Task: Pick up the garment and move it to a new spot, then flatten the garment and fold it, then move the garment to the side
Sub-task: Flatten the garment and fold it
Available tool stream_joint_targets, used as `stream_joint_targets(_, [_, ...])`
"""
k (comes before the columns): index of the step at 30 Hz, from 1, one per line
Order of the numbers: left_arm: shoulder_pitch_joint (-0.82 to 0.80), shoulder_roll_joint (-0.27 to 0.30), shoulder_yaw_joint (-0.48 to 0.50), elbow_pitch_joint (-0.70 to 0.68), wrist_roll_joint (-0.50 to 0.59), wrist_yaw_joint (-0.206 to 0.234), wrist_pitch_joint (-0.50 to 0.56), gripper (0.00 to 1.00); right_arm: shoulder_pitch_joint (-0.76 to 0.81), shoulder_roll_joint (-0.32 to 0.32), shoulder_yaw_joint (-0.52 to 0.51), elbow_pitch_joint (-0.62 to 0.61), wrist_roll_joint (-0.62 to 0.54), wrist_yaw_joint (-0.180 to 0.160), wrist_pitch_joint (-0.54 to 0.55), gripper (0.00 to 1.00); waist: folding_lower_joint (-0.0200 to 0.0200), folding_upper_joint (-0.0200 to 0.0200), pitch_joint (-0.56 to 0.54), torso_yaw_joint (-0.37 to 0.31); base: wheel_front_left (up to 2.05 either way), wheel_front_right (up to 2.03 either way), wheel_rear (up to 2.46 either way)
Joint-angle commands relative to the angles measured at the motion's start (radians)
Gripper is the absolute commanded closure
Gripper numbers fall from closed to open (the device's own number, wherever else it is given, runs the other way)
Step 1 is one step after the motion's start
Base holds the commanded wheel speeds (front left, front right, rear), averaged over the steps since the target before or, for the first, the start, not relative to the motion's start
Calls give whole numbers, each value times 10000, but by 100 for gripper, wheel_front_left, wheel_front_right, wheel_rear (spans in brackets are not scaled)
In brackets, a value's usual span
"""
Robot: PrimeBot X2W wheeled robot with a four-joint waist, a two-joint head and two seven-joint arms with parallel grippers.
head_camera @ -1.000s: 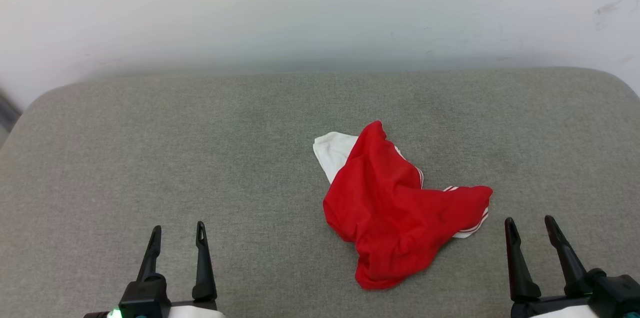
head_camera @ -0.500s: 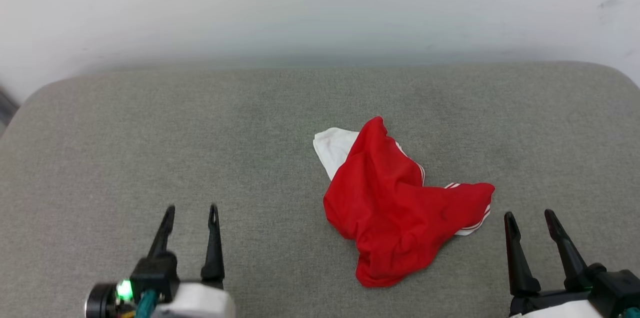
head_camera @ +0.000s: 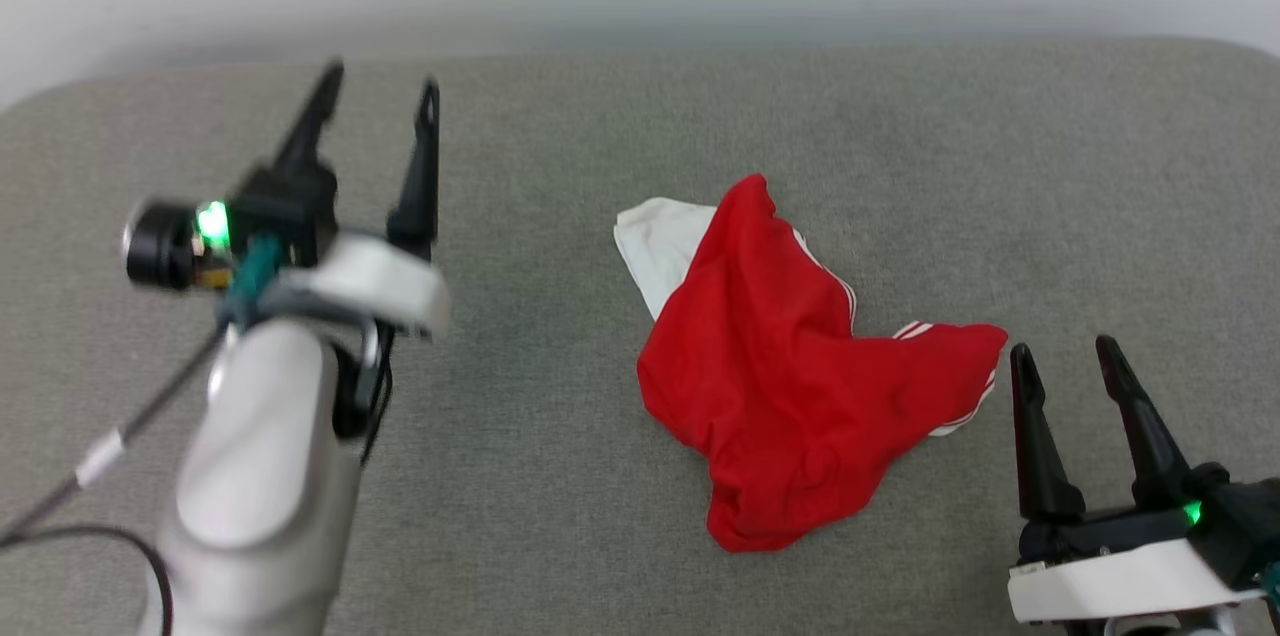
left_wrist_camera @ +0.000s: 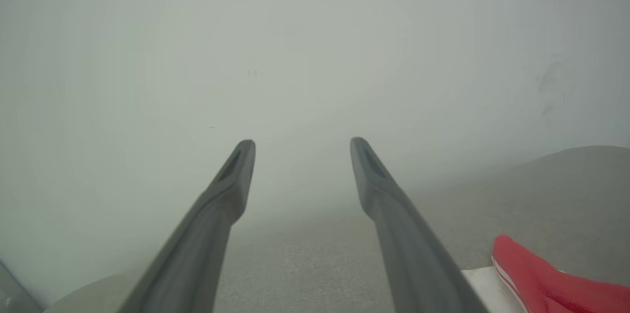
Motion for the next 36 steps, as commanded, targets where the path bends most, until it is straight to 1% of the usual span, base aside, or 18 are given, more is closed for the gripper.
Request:
stream_joint_targets(1, [-738,85,-62,334,-67,-158,250,0,-225,15,24,-92,-6,-7,-17,0,-1,0,380,-161,0,0,0])
stream_joint_targets(2, [-738,85,-62,334,-67,-158,250,0,-225,15,24,-92,-6,-7,-17,0,-1,0,380,-161,0,0,0])
stream_joint_targets(5, [-1982,257,-380,844,-66,-387,909,0,-414,17,12,-204,35,-7,-17,0,-1,0,666,-261,0,0,0])
stream_joint_targets(9, [-3433,399,-878,1510,-472,-588,2075,0,-656,17,67,-384,93,-7,-17,0,-1,0,1055,-424,0,0,0])
stream_joint_targets(11, [-4036,462,-1276,1888,-848,-636,2860,0,-766,17,85,-454,109,-7,-17,0,-1,0,1244,-532,0,0,0])
stream_joint_targets(13, [-4609,510,-2070,2191,-1591,-641,3853,0,-874,16,82,-512,135,-7,-17,0,-1,0,1415,-639,0,0,0])
stream_joint_targets(17, [-5506,988,-3734,2465,-3287,-640,6098,0,-1086,19,140,-626,180,-7,-17,0,-1,0,1757,-879,0,0,0])
stream_joint_targets(22, [-6338,1775,-5644,2017,-5337,-643,8876,0,-1326,17,237,-706,258,-7,-17,0,-1,0,2234,-1207,0,0,0])
stream_joint_targets(26, [-6765,2315,-6922,1541,-6596,-644,10628,0,-1515,17,238,-762,306,-7,-18,0,-1,0,2621,-1410,0,0,0])
stream_joint_targets(29, [-7074,2627,-7634,1327,-7241,-644,11471,0,-1641,17,283,-778,354,-7,-17,0,-1,0,2927,-1573,0,0,0])
stream_joint_targets(32, [-7221,2850,-8431,1319,-7557,-645,12164,0,-1777,17,297,-821,438,-7,-17,0,-1,0,3221,-1733,0,0,0])
stream_joint_targets(36, [-7348,3084,-9326,1376,-7870,-645,12487,0,-1917,17,359,-854,529,-7,-17,0,-1,0,3537,-1905,0,0,0])
